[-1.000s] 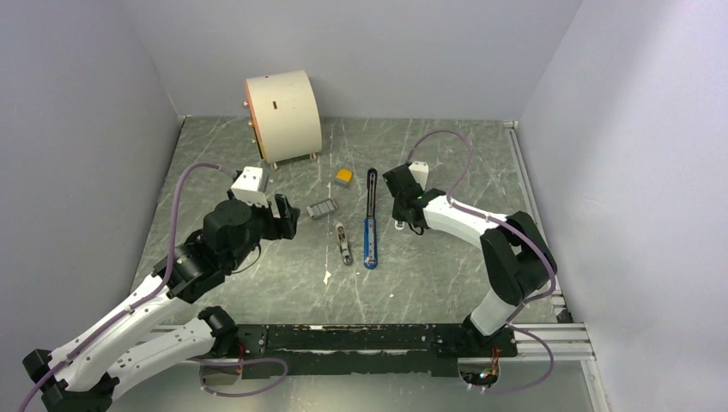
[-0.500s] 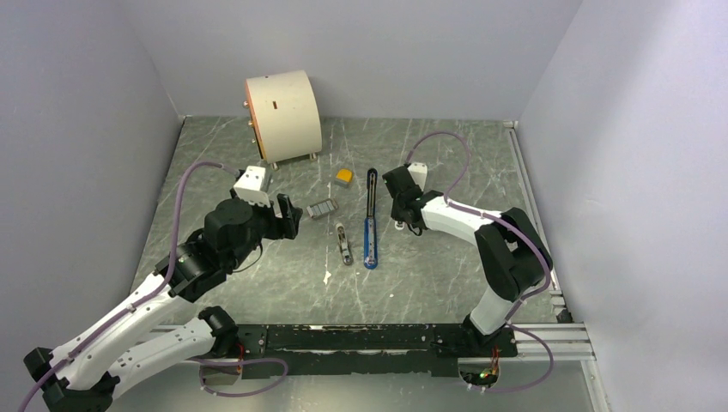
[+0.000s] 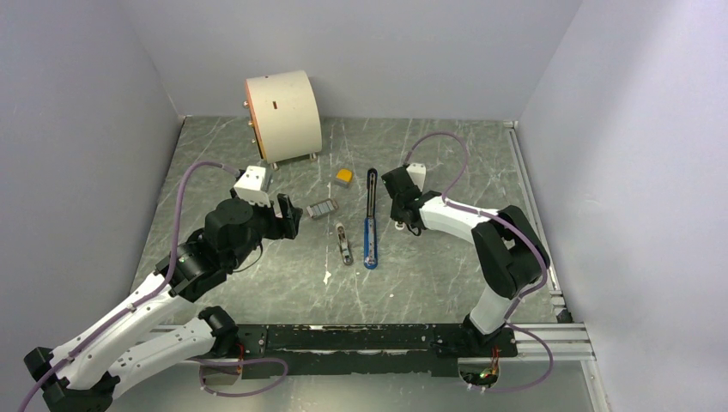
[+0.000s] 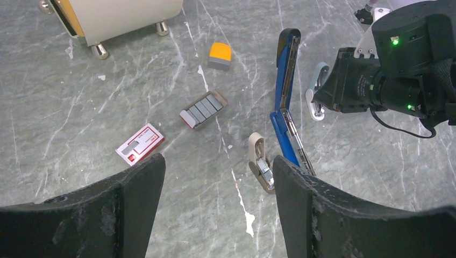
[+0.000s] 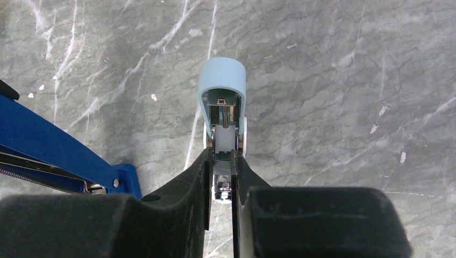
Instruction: Load the staples into the stapler
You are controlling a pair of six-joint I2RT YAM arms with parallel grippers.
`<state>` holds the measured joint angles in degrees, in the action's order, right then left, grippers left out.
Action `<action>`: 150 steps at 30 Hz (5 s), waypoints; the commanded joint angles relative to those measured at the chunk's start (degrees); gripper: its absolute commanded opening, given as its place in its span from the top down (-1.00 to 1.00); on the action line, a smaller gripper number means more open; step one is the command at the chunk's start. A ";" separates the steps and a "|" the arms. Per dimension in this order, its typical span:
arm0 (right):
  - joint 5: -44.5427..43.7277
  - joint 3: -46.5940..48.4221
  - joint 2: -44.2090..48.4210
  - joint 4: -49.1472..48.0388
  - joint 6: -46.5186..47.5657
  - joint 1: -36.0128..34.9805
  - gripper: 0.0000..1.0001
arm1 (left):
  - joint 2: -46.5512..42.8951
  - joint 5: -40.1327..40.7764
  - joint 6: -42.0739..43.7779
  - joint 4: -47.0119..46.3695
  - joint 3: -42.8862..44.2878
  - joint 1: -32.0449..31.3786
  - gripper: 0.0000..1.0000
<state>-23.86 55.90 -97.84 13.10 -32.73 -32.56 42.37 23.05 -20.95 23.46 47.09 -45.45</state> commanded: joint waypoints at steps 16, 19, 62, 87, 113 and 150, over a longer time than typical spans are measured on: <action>-2.48 0.10 3.67 0.33 0.85 0.47 0.64 | 0.17 0.91 0.21 -0.84 1.16 0.19 -0.55; -2.58 -0.17 3.60 0.14 1.20 0.46 0.64 | 0.17 0.88 0.21 -0.92 1.16 0.19 -0.55; -0.57 -1.12 0.02 -1.38 3.25 0.48 0.64 | 0.69 0.79 0.12 -0.88 1.16 0.19 -0.55; 0.59 -0.37 4.86 0.37 2.36 0.45 0.36 | 0.80 -0.27 0.46 -0.85 1.17 0.19 -0.57; 7.62 15.00 5.75 1.01 11.85 -4.06 -0.54 | 4.19 -9.52 -8.07 -4.56 -3.77 0.19 -0.80; 12.64 17.97 -7.37 9.38 14.07 -18.52 -0.06 | 35.98 -27.57 -33.19 -54.21 -29.13 0.19 0.43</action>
<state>-11.68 75.33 -104.90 22.81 -18.79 -51.03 74.70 -1.37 -52.71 -21.37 18.61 -45.43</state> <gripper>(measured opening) 0.540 0.292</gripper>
